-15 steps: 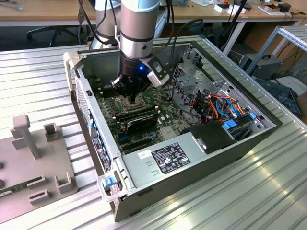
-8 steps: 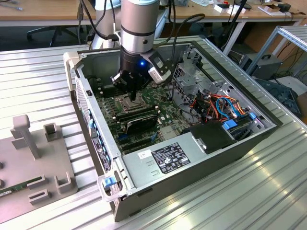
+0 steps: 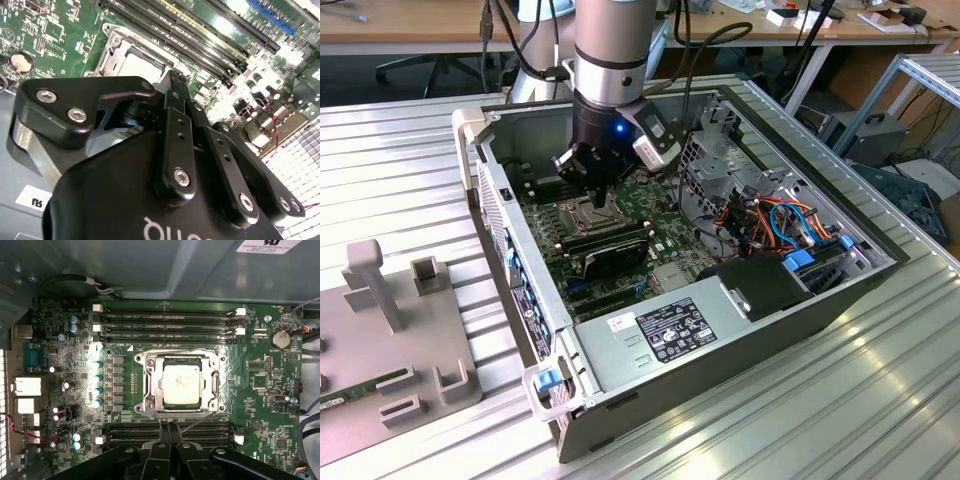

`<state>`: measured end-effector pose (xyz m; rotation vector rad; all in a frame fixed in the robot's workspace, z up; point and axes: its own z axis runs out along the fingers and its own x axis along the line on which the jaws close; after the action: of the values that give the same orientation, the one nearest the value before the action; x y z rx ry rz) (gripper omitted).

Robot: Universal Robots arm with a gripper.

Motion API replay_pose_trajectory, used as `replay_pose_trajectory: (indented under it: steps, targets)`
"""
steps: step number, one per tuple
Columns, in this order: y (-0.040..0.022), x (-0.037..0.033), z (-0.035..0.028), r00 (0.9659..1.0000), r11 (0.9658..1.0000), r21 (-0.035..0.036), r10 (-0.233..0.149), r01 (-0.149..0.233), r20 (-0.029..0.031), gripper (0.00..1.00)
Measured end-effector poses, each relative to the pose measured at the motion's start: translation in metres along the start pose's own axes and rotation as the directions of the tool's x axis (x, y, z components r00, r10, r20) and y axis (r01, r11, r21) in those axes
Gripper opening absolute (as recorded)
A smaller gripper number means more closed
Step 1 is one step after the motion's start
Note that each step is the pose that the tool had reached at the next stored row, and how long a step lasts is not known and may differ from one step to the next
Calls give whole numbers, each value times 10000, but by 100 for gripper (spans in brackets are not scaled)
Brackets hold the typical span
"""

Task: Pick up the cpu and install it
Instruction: 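Install the second cpu locking lever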

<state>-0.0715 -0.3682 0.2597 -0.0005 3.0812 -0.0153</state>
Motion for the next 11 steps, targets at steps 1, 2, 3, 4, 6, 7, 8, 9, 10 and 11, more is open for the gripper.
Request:
replay_pose_trajectory:
  steps: [1,2,3,4,6,7,8,9,10,11]
  targets:
    - [-23,-2,1,10000,10000,-1,1,-1,0,11]
    - [-37,-4,1,10000,10000,-1,1,-1,0,11]
    - [-53,-5,1,10000,10000,-1,1,-1,0,11]
    - [-59,-5,1,10000,10000,-2,1,-1,0,11]
    - [-59,-5,2,10000,10000,1,3,-3,-1,11]
    - [-59,-5,5,10000,10000,-2,3,-3,1,11]
    - [-59,-4,14,10000,10000,-1,2,-2,0,11]
    - [-59,-4,22,10000,10000,-1,0,0,0,11]
    - [-59,-3,30,10000,10000,-1,-1,1,0,11]
    - [-59,0,40,10000,10000,0,1,-1,0,11]
